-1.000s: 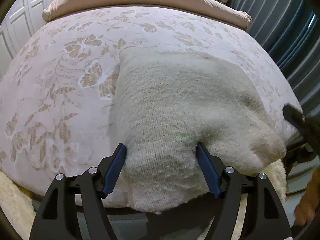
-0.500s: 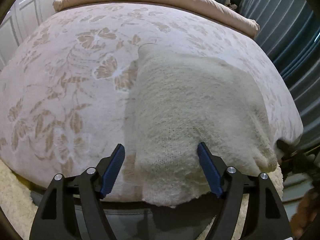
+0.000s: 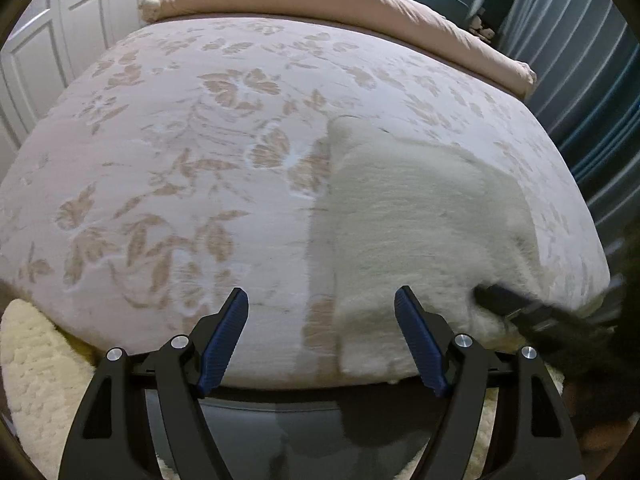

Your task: Fold small clothes

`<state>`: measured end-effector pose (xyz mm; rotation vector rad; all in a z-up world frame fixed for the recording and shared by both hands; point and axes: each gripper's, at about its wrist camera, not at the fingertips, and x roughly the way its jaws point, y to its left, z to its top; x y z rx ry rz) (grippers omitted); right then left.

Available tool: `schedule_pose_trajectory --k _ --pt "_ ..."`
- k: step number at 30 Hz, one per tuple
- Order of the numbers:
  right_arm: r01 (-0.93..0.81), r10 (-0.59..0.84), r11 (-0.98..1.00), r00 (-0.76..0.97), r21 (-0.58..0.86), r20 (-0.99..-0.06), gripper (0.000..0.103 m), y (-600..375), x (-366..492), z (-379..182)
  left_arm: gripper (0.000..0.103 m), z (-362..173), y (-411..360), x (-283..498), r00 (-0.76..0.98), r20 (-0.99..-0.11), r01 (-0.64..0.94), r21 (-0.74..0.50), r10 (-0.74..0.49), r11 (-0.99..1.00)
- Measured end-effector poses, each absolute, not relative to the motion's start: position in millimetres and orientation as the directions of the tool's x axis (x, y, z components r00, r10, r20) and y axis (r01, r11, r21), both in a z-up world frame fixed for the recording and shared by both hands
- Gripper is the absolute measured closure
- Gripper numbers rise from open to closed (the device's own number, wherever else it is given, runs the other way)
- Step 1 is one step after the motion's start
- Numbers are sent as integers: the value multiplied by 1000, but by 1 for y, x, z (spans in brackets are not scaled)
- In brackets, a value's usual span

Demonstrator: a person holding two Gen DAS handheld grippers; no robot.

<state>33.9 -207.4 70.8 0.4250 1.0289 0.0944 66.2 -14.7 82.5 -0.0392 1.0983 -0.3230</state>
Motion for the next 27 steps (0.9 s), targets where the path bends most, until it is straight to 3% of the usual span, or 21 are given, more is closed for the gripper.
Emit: schedule_pose_trajectory --k 4,6,8,12,18,25,26,27 --pt "62 300 920 520 386 -799 69 -187 48 79 29 82 -3 65 413 -878 210 -168 -243 963" --pt "59 328 919 433 389 -840 68 -171 60 43 29 83 2 65 418 -878 199 -164 -236 966" --pt "62 379 892 434 447 -817 68 -167 58 26 29 85 5 65 421 -877 196 -163 -233 967" --pt "72 402 875 442 478 -802 70 -187 49 49 29 89 6 68 415 -874 190 -189 -253 963" --pt "251 220 856 612 451 -759 63 -272 28 88 29 101 -36 73 407 -848 278 -238 -339 931" --pt "367 150 830 578 419 -802 61 -323 64 54 29 86 -100 77 367 -868 379 -189 -334 906" --pt "358 143 845 563 396 -814 61 -321 74 46 29 82 -107 78 358 -875 382 -182 -327 906" --pt "330 145 863 561 382 -815 75 -313 82 42 29 79 -112 78 361 -880 381 -162 -308 910"
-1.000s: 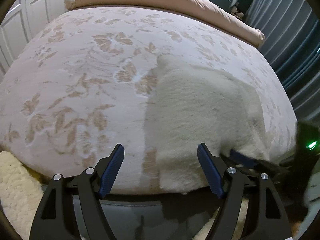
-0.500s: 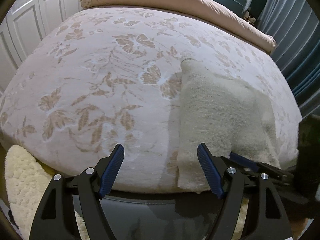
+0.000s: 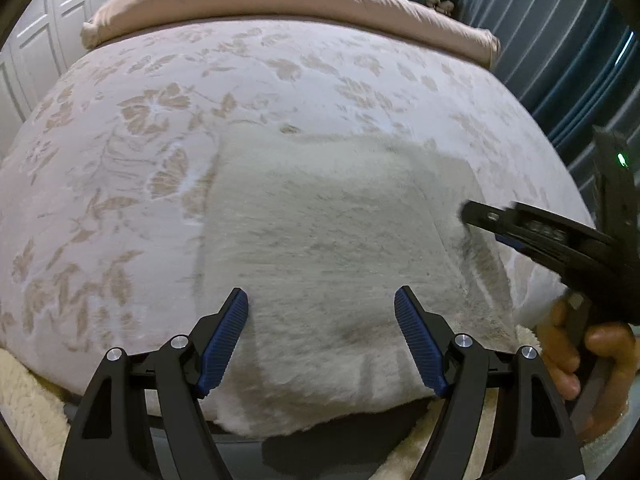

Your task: Fold small clothes

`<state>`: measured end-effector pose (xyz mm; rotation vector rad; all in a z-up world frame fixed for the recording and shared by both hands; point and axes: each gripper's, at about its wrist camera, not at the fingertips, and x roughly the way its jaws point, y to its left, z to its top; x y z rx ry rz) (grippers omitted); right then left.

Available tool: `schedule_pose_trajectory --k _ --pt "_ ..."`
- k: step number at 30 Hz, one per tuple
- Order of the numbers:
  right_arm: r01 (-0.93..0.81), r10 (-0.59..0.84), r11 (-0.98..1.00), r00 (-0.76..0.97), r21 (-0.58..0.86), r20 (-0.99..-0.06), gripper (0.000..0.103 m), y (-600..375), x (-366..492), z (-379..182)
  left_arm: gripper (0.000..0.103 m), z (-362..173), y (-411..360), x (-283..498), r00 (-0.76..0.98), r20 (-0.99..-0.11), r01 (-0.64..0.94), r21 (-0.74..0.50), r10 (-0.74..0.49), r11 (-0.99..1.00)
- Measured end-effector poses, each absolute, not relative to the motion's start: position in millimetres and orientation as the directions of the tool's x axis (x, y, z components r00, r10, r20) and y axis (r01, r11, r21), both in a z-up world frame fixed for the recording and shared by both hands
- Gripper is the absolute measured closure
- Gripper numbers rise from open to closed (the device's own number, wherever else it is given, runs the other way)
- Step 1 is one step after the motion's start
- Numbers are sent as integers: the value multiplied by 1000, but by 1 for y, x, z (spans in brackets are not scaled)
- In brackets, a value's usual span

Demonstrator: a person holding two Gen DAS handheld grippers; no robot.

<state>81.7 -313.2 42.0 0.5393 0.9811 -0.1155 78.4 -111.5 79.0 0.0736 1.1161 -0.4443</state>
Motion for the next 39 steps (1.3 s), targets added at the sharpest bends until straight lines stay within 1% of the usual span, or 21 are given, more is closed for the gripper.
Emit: schedule_pose_trajectory --k 1,2,5,7,9,11,12,15,18,20,23,25,26,27,29,31,33,35,36,37,39 --pt "311 144 876 561 368 -815 94 -315 79 42 29 77 -113 79 367 -882 380 -148 -296 913" --pt "294 140 888 560 354 -816 94 -313 82 44 29 76 -117 79 375 -884 384 -125 -278 915" --pt "255 123 893 652 369 -748 94 -311 70 74 29 75 -120 80 378 -889 390 -100 -259 915" --pt "268 107 886 678 379 -727 94 -316 64 82 28 73 -120 81 377 -891 390 -97 -254 916" --pt "300 97 880 647 369 -756 94 -321 68 64 26 71 -123 80 380 -891 395 -87 -248 915" --pt "336 60 899 538 280 -841 94 -316 83 22 25 69 -128 78 386 -892 407 -64 -235 911" --pt "337 66 899 524 278 -849 93 -315 84 11 25 68 -131 77 388 -892 415 -54 -231 908" --pt "342 62 891 560 299 -826 91 -313 77 29 24 66 -136 74 409 -891 426 -3 -196 905" --pt "342 78 868 622 360 -779 91 -316 57 55 23 66 -135 75 410 -891 420 -8 -198 907" --pt "342 64 866 647 364 -760 91 -315 37 68 22 66 -136 76 410 -891 418 -5 -194 908" --pt "329 98 854 658 402 -747 91 -309 7 75 21 66 -136 76 410 -891 419 -6 -196 908" --pt "327 111 857 637 398 -763 91 -301 -5 68 21 66 -136 75 411 -890 421 -6 -196 907" --pt "327 112 867 609 377 -785 91 -295 -10 60 20 65 -136 76 413 -890 421 -3 -195 907" --pt "327 115 877 569 353 -814 90 -288 -11 46 20 65 -136 76 413 -890 421 -2 -194 907" --pt "340 105 883 527 323 -843 91 -281 -12 26 18 64 -137 76 413 -891 424 4 -189 906" --pt "335 92 890 535 311 -840 91 -278 -12 21 18 63 -139 74 420 -890 428 20 -180 903" --pt "341 76 892 533 297 -843 90 -278 -9 30 18 65 -138 72 421 -890 436 29 -175 900" --pt "338 68 891 557 301 -828 85 -279 -11 41 18 72 -130 73 423 -884 417 -5 -198 909" --pt "339 67 889 570 308 -819 74 -281 -12 45 18 75 -126 73 429 -878 403 -22 -210 915" --pt "346 57 884 588 314 -807 56 -284 -14 49 18 81 -118 76 443 -869 375 -46 -222 926" --pt "370 21 873 621 317 -783 38 -293 -16 53 18 84 -107 82 449 -865 336 -68 -223 939"
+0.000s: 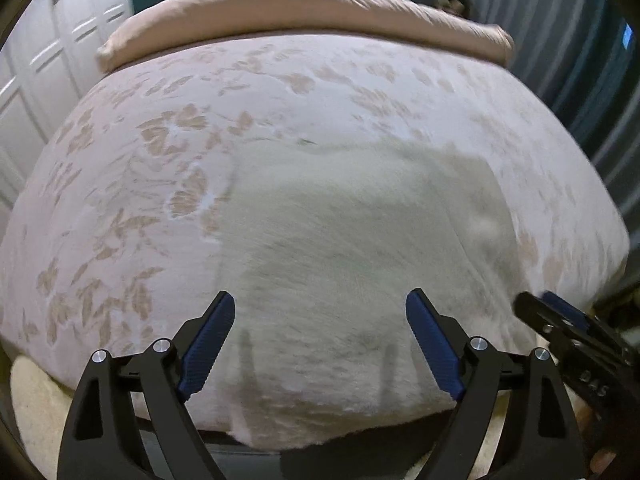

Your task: Fold small clothes

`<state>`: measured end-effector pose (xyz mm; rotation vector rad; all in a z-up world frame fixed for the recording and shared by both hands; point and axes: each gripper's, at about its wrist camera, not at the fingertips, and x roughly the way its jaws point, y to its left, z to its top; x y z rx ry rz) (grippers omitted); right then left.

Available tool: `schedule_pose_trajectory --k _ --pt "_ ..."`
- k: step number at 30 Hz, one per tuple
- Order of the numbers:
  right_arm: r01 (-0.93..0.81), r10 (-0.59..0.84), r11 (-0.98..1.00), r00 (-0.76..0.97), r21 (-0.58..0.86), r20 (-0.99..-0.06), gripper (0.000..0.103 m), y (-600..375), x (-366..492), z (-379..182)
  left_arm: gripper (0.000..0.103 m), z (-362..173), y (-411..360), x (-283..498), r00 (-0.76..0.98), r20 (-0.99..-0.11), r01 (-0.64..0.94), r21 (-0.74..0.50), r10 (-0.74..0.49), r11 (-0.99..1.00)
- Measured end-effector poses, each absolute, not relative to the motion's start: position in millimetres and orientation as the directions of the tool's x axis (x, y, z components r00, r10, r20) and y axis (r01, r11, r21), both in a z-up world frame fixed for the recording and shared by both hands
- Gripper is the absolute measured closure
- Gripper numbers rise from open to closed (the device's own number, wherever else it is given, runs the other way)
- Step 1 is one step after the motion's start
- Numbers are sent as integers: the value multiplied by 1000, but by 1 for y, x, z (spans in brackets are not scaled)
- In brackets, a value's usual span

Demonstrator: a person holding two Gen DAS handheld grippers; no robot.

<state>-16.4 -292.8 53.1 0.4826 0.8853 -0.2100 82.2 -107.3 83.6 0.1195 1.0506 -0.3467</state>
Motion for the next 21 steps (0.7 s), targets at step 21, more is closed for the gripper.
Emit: schedule_pose_trajectory --k 21 --pt "363 206 794 594 488 -777 10 -310 20 -2 11 47 -100 109 330 -925 225 -118 -190 967"
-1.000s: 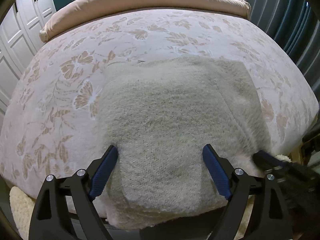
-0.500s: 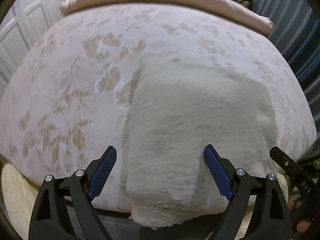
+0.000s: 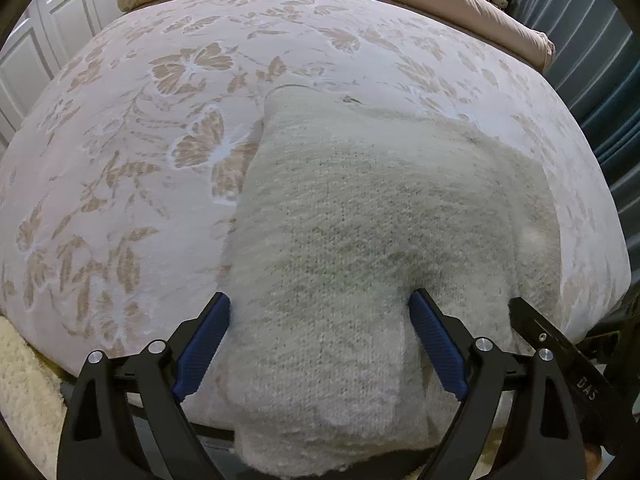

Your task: Fold small clothes

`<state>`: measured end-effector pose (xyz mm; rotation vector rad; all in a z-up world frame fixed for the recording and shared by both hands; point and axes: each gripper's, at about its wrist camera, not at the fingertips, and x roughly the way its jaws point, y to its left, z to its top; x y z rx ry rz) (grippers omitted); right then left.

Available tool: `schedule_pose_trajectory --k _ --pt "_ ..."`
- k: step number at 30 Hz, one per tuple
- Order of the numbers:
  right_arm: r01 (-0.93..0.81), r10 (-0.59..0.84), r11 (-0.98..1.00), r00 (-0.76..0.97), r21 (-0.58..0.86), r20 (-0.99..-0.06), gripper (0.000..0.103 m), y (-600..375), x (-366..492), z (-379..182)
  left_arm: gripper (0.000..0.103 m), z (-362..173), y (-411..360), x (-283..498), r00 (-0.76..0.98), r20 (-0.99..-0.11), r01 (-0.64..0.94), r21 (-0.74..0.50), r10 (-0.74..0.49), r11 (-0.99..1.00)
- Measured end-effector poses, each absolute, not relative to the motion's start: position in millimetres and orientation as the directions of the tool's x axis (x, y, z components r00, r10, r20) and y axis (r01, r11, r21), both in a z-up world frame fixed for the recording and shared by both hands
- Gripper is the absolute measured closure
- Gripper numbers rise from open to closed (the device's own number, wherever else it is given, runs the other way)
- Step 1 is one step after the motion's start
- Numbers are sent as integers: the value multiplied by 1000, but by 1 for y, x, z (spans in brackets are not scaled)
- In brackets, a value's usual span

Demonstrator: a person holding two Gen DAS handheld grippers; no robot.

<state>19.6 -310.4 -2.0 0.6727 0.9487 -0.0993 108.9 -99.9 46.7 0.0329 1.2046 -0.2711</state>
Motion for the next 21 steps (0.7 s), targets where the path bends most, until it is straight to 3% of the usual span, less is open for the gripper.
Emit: schedule_pose_trajectory --k 6,7,21 --pt "341 249 780 600 525 -760 8 -319 28 -9 9 41 -108 112 340 -925 216 -99 -170 971" --pt "337 255 779 601 529 -758 7 -319 30 -10 5 40 -109 112 345 -925 216 -88 -161 972" --pt "301 299 766 615 568 -730 5 -327 46 -18 5 29 -120 117 391 -910 209 -58 -138 976"
